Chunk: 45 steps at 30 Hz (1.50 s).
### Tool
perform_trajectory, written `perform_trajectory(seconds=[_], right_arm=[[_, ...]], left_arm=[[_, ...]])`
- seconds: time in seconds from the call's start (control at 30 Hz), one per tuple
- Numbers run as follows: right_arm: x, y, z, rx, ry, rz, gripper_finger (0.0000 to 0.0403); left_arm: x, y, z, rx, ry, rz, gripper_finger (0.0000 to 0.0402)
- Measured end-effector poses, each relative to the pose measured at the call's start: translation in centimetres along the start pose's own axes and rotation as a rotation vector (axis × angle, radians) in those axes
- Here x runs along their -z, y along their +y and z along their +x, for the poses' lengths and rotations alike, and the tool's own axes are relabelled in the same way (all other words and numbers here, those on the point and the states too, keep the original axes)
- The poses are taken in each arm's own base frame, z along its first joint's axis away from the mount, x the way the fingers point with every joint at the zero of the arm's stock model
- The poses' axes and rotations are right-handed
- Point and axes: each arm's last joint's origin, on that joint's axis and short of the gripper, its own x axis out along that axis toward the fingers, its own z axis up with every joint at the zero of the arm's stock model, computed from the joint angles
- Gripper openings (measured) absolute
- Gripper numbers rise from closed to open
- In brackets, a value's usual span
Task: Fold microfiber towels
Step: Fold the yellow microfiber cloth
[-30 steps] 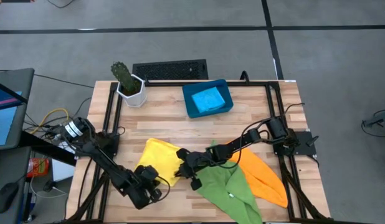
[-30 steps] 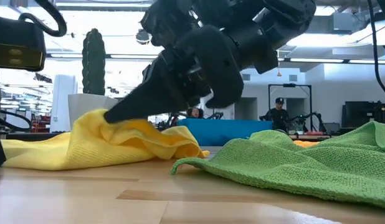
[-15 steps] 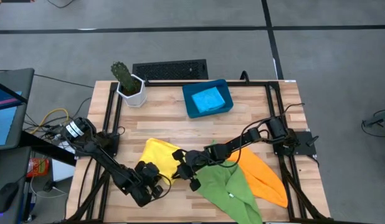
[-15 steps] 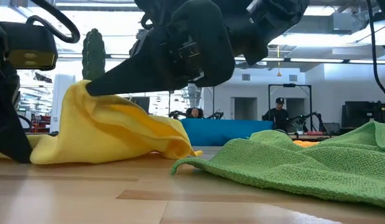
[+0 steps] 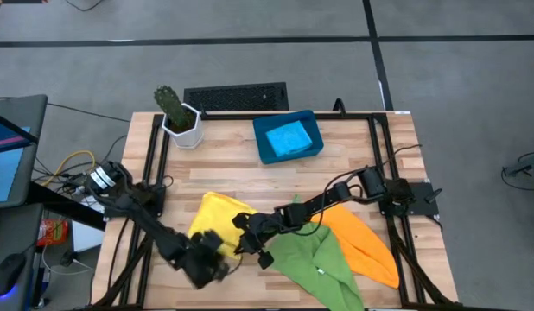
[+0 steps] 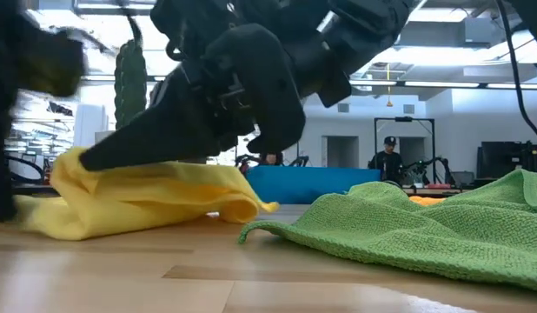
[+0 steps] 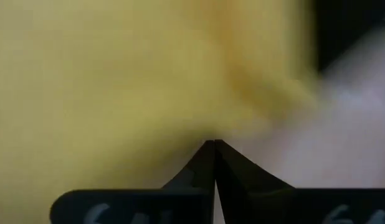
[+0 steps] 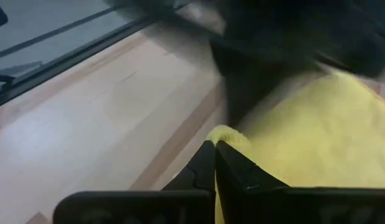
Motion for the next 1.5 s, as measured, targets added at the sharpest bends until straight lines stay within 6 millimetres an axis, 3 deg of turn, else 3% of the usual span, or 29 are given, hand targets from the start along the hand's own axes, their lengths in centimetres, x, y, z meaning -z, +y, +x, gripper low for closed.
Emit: perform_trajectory(seconds=[0.1,0.27,0.4,0.57,0.87,1.2,1.5], right_arm=[[-0.2,-0.1,0.0,0.003,-0.008,-0.019,0.0028],[-0.1,0.0,0.0,0.001,-0.005,-0.018,0.0023],[-0.2,0.3,0.1,-0.006,-0.005,-0.022,0.0025],[-0.3,0.4,0.1,-0.008,-0.013,-0.027,0.0027],[-0.3,0.4,0.1,-0.008,-0.013,-0.033,0.0028],[-0.6,0.3,0.1,0.002,-0.041,-0.06,0.0025],[-0.6,0.1,0.1,-0.01,-0.057,-0.071,0.0029]], left_arm=[[-0.1,-1.8,-2.4,0.066,0.075,0.013,0.0],[-0.9,-2.6,-5.0,-0.001,0.105,0.07,0.0],[-1.1,-1.3,-5.9,-0.145,-0.034,0.124,0.0],[-1.6,1.3,-4.3,-0.236,-0.177,0.124,0.0],[-2.5,3.7,-0.5,-0.123,-0.211,0.101,0.0],[-3.0,5.5,1.0,-0.095,-0.182,0.108,0.0],[-4.5,5.6,1.5,-0.114,-0.205,0.138,0.0]])
